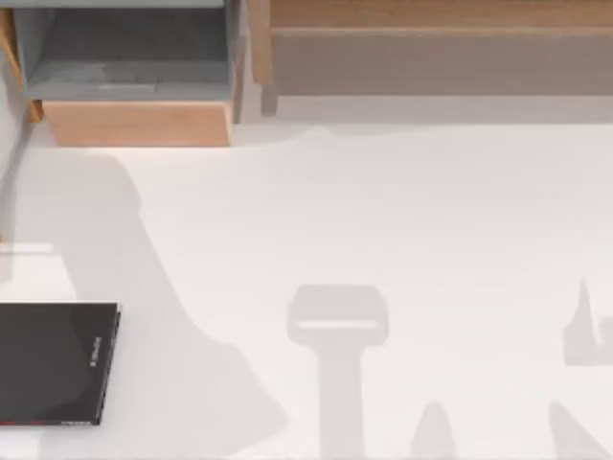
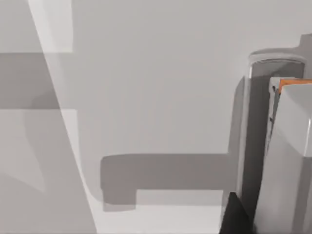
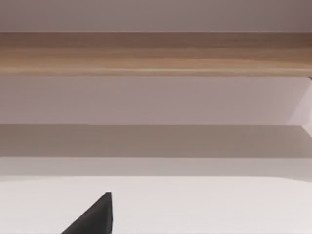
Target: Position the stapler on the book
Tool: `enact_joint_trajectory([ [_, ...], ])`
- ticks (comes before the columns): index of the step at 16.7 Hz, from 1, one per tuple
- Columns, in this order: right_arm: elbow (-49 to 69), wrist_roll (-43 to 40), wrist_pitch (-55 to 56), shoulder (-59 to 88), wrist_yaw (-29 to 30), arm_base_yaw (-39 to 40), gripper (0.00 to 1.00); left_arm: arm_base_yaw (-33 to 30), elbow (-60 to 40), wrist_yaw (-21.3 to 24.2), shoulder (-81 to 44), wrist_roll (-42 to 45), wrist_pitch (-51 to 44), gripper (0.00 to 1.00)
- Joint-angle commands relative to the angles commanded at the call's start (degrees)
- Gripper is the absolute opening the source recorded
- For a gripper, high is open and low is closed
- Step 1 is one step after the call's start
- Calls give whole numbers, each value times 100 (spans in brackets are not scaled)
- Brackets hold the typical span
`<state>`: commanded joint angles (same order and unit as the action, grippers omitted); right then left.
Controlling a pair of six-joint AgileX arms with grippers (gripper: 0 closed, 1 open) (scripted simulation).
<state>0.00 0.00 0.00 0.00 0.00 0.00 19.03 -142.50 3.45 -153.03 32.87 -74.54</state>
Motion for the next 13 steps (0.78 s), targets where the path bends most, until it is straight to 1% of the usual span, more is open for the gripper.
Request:
enact_joint_trajectory([
  [8,0,0,0,0,0,0,100,48,30,28,135,-46,-13,0],
  [13,0,0,0,0,0,0,100,128,789,170,944,-426,208,0],
])
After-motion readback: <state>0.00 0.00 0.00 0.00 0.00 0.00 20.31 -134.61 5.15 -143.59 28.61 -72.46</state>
